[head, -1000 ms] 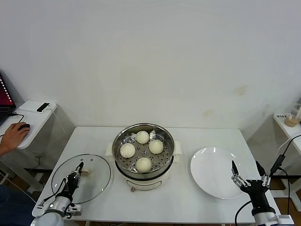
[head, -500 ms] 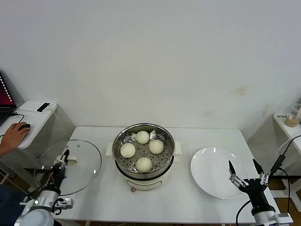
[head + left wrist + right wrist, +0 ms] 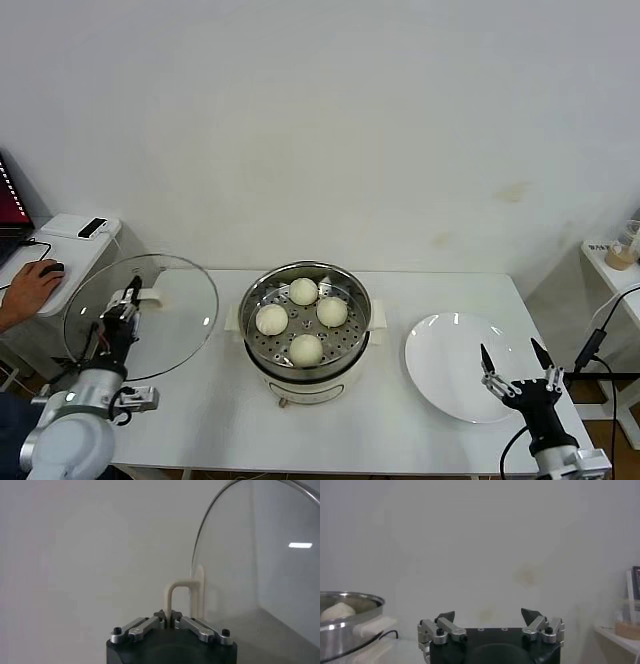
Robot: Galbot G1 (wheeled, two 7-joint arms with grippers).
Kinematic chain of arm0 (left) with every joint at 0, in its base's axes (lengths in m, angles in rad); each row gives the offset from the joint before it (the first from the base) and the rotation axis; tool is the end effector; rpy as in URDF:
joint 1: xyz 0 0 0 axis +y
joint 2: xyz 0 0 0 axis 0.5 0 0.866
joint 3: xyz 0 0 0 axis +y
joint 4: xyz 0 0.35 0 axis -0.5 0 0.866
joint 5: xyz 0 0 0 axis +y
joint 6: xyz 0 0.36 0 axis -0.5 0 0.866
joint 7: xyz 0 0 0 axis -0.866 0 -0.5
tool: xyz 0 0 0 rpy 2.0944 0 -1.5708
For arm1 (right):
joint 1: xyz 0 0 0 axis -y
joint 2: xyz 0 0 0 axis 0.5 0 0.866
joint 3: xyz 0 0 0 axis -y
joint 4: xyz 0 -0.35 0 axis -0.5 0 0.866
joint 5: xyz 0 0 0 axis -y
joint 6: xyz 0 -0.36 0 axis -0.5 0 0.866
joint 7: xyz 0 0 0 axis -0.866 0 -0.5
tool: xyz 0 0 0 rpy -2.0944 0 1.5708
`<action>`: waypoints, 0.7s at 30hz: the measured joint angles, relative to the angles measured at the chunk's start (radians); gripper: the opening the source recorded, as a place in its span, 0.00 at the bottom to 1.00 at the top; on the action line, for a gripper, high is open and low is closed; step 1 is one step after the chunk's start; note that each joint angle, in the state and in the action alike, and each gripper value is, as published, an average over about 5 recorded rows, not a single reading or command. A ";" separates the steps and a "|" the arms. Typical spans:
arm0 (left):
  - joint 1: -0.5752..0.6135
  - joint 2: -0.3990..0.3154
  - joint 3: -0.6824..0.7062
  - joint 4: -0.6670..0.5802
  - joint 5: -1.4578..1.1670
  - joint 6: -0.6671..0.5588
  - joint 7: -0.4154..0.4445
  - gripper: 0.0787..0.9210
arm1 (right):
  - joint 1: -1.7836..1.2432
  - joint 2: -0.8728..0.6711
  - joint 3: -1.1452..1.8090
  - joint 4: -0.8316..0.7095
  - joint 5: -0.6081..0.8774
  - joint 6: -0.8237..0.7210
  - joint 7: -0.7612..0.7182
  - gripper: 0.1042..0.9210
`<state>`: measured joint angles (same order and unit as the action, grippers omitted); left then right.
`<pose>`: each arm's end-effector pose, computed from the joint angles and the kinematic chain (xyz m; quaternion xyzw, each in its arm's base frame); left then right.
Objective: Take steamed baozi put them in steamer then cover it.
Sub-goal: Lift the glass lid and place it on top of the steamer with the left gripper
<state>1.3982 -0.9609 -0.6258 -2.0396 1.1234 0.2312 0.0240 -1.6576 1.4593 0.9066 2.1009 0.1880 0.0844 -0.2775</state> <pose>0.2537 0.1342 -0.2364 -0.0541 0.6552 0.7533 0.0159 0.1478 -0.1340 -0.2913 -0.0080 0.9977 -0.0645 0.0166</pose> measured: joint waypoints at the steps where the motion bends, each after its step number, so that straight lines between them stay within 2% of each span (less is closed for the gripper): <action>1: -0.012 0.006 0.019 -0.008 -0.006 0.013 0.007 0.07 | 0.002 0.003 -0.003 -0.002 -0.011 0.002 0.000 0.88; 11: -0.173 0.018 0.263 -0.042 -0.051 0.177 0.098 0.07 | 0.033 0.037 -0.048 -0.020 -0.117 0.002 0.007 0.88; 21: -0.291 -0.088 0.436 -0.018 0.047 0.280 0.200 0.07 | 0.070 0.049 -0.091 -0.058 -0.222 -0.004 0.011 0.88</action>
<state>1.1075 -1.0486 -0.1893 -2.0571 1.1700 0.5108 0.2242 -1.5876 1.5086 0.8160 2.0429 -0.0342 0.0805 -0.2662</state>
